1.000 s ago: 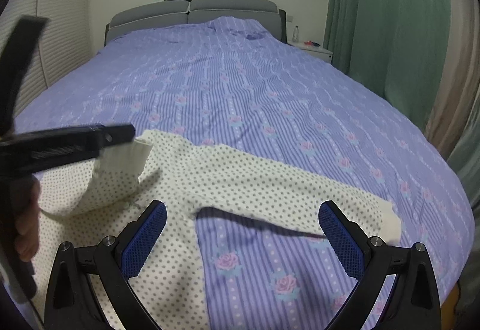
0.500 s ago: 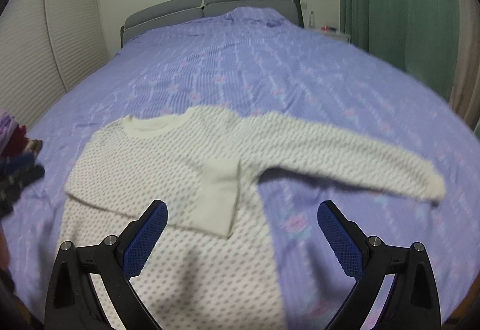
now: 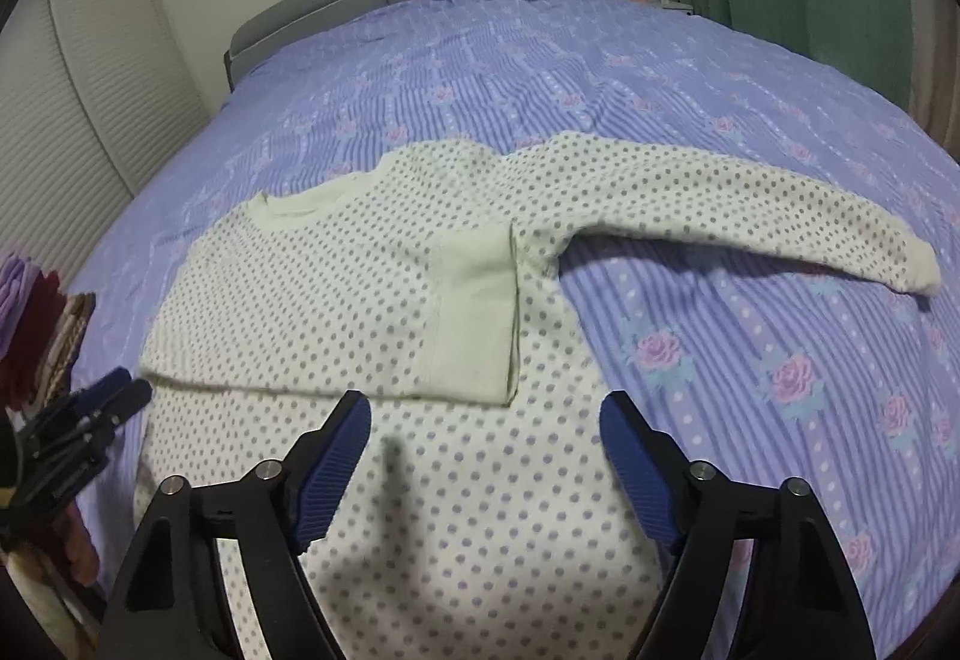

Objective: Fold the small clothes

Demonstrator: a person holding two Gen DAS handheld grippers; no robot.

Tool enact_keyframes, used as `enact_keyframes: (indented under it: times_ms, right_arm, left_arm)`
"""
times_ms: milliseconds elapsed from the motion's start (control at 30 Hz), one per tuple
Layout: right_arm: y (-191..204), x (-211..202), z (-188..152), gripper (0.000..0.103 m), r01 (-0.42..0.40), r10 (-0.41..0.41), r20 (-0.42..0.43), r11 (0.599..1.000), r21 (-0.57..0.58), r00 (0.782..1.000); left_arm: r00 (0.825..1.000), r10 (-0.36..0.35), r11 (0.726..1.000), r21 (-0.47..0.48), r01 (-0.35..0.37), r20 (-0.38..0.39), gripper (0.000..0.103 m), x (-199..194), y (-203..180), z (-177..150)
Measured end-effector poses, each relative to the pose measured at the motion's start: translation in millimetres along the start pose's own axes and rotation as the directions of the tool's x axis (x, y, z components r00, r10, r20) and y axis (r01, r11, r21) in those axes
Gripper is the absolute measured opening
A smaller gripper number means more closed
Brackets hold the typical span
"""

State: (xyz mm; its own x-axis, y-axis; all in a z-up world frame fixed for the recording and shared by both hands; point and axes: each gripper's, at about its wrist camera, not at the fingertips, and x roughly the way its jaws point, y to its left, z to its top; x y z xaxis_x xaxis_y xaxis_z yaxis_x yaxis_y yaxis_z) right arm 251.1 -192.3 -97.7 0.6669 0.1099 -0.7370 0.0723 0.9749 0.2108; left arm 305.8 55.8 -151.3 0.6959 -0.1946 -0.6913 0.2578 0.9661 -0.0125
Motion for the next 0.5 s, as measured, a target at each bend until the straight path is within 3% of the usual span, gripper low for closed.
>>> enact_keyframes:
  times_ms: [100, 233, 500]
  right_arm:
    - [2.0, 2.8, 18.3, 0.074, 0.009, -0.007, 0.042, 0.999, -0.034, 0.999]
    - [8.7, 12.0, 41.4, 0.062, 0.004, 0.005, 0.074, 0.993, -0.122, 0.997]
    - [-0.5, 48.6, 53.7, 0.045, -0.047, 0.044, -0.031, 0.992, -0.114, 0.999]
  left_arm:
    - [1.000, 0.008, 1.000, 0.018, -0.008, 0.003, 0.044, 3.7, -4.7, 1.1]
    - [1.000, 0.008, 1.000, 0.022, -0.009, 0.017, 0.044, 4.9, -8.9, 3.0]
    - [0.999, 0.031, 0.999, 0.040, -0.032, 0.029, 0.039, 12.4, -12.2, 7.0]
